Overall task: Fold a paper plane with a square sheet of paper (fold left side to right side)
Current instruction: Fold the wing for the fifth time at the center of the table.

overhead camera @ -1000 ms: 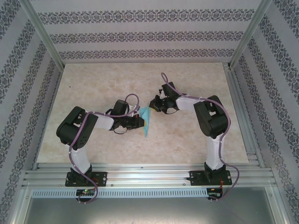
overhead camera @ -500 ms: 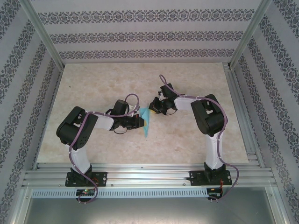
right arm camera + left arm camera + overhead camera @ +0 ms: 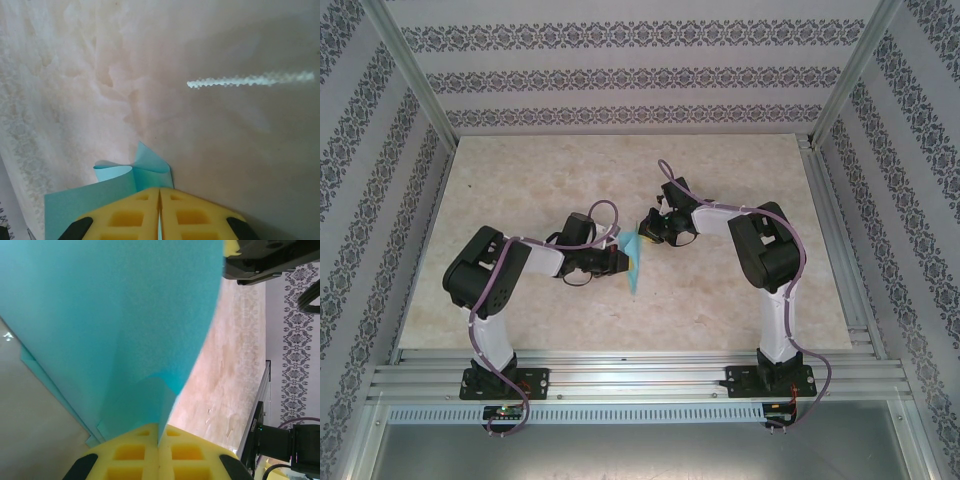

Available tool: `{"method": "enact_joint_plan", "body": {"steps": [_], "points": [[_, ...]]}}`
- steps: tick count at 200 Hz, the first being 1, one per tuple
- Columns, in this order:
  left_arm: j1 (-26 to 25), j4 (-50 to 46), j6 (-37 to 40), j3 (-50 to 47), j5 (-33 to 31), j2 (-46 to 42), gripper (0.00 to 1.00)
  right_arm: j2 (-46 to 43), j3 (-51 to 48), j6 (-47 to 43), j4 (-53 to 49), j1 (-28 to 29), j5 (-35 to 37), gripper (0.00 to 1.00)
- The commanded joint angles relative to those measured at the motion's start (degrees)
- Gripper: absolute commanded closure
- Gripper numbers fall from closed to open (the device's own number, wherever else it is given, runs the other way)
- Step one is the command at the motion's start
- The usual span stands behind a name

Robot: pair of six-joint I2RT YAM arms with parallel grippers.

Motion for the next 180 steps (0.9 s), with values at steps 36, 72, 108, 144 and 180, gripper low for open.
{"method": "enact_joint_plan", "body": {"steps": [36, 72, 108, 144, 180], "points": [[1.9, -3.3, 5.5, 3.7, 2.1, 0.9, 1.00, 3.0, 0.3, -2.8, -6.7, 0.7, 3.0, 0.90], [1.9, -5.2, 7.1, 5.6, 2.6, 2.9, 1.00, 2.7, -0.2, -3.3, -6.8, 0.7, 3.0, 0.90], [2.0, -5.9, 7.8, 5.8, 3.7, 3.5, 1.00, 2.7, -0.6, -3.3, -6.3, 0.7, 2.7, 0.90], [2.0, -7.4, 9.5, 5.6, 3.9, 3.3, 1.00, 2.7, -0.7, -3.2, -6.0, 0.8, 2.5, 0.90], [2.0, -7.4, 10.2, 5.7, 3.6, 4.2, 1.00, 0.7, -1.6, -2.9, -4.4, 0.2, 2.2, 0.88]]}}
